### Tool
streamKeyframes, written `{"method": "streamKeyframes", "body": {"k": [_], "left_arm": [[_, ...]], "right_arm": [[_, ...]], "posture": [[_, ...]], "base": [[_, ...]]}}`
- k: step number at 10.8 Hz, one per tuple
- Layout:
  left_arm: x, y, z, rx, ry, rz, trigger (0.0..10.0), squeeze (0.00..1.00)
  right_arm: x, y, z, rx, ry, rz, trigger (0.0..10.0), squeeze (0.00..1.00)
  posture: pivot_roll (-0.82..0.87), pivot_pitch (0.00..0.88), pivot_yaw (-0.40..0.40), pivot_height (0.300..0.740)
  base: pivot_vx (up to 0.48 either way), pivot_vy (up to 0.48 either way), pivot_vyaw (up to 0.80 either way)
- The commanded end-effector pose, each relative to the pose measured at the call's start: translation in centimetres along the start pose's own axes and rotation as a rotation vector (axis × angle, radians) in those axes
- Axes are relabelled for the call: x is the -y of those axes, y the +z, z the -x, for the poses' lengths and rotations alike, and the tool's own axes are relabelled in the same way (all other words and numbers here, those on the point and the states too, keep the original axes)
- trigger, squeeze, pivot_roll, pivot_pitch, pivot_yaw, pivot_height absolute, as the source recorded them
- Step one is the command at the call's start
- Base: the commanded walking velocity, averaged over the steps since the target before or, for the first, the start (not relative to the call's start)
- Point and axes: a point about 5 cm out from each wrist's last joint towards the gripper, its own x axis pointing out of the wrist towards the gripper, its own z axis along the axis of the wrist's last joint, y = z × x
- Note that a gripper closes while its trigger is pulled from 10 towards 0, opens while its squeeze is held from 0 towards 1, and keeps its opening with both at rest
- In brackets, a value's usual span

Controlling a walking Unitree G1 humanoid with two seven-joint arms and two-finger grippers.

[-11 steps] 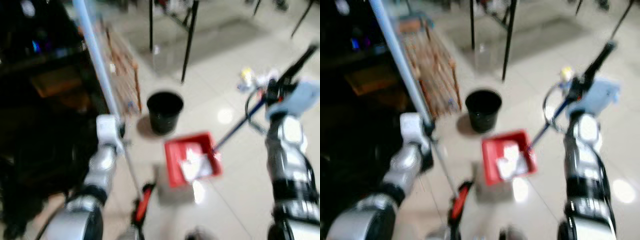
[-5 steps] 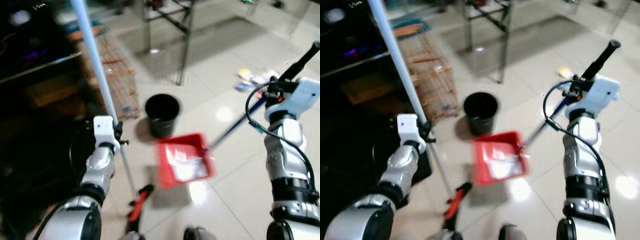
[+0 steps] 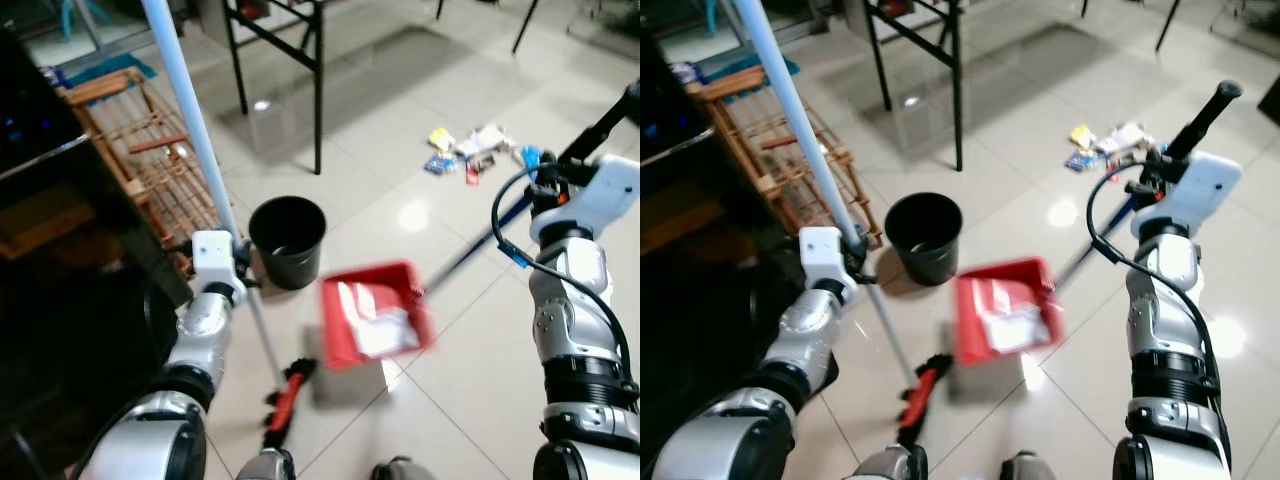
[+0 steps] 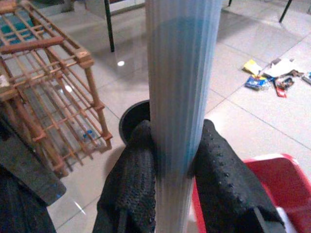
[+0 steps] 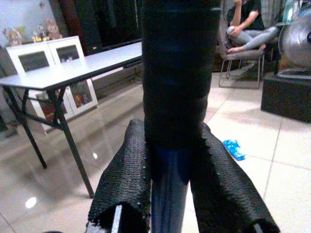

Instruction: Sweep floor

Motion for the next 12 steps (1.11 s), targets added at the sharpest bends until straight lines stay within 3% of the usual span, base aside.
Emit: {"method": "streamKeyframes", "body": {"k": [1, 4, 7, 8, 12], "left_arm": [[0.7, -0.1, 0.0, -0.001, -0.023, -0.002, 10.0, 0.0], [0.7, -0.1, 0.0, -0.003, -0.021, -0.002, 10.0, 0.0], [0.6, -0.1, 0.0, -0.005, -0.015, 0.002, 10.0, 0.0], [0.6, -0.1, 0.0, -0.003, -0.013, 0.002, 10.0, 0.0], [0.5, -0.1, 0.0, -0.003, -0.015, -0.001, 10.0, 0.0]], "right_arm": [[0.3, 1.6, -0.3, 0.069, -0.007, 0.007, 10.0, 0.0], [-0.5, 4.8, -2.1, 0.154, 0.028, 0.018, 10.0, 0.0], [-1.5, 5.0, -2.5, 0.152, 0.07, 0.056, 10.0, 0.0], [-1.4, 4.9, -2.4, 0.158, 0.056, 0.044, 10.0, 0.0], [-1.0, 4.7, -2.3, 0.144, 0.039, 0.025, 10.0, 0.0]], "posture": [[-0.04, 0.199, 0.042, 0.74], [-0.04, 0.198, 0.041, 0.74], [-0.03, 0.195, 0.037, 0.74], [-0.03, 0.195, 0.038, 0.74], [-0.03, 0.195, 0.039, 0.74]], "base": [[0.3, 0.0, 0.0], [0.296, 0.0, 0.0], [0.382, 0.0, 0.26], [0.382, 0.0, 0.79], [0.379, 0.0, 0.0]]}}
